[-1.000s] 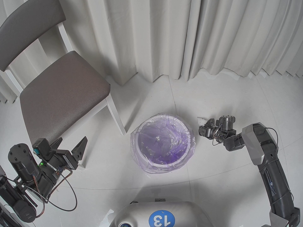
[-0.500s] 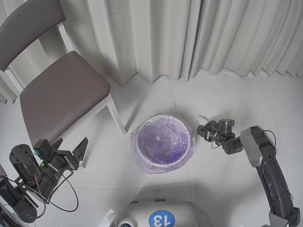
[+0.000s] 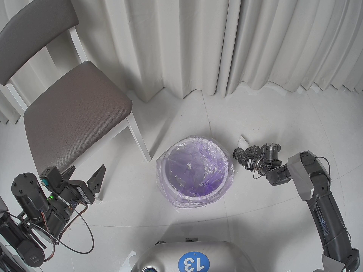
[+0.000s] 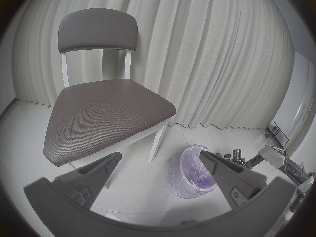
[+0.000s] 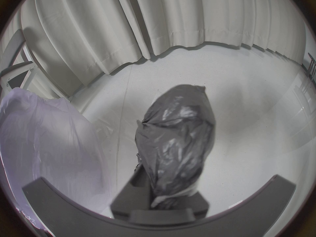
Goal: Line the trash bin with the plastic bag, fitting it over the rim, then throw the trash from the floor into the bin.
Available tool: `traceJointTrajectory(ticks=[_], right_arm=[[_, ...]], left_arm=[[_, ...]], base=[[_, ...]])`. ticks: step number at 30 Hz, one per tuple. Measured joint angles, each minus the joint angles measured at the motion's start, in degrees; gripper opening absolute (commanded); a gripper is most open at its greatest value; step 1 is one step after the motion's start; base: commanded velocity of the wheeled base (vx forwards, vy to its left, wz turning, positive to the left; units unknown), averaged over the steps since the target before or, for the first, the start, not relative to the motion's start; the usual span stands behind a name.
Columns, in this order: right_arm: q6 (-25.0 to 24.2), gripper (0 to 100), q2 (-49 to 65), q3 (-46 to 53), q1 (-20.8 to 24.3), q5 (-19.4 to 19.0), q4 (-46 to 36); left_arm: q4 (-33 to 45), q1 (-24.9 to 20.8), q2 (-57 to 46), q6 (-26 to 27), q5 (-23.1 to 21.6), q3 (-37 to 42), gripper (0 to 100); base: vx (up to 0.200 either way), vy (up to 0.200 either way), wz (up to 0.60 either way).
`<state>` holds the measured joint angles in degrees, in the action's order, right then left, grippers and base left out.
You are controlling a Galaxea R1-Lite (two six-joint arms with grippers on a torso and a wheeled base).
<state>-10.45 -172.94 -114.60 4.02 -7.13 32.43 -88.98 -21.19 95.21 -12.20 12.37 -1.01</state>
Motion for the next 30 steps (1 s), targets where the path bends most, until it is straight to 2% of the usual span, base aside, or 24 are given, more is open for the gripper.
traceJointTrajectory(ticks=[13,22,30], right_arm=[[1.37,0,4.17,1.95,-0.85,0.18,-4.0],[6.24,0,22.16,19.9,-2.34,-2.63,-3.36],[9.8,0,37.77,35.0,-2.86,-5.58,5.21]], left_arm=[[0.0,0.0,0.05,0.0,-0.01,0.0,100],[0.0,-0.15,0.16,0.0,0.0,0.0,100],[0.0,-0.56,0.51,0.0,0.05,0.0,100]], base=[[0.0,0.0,0.0],[0.0,0.0,0.0],[0.0,0.0,0.0]])
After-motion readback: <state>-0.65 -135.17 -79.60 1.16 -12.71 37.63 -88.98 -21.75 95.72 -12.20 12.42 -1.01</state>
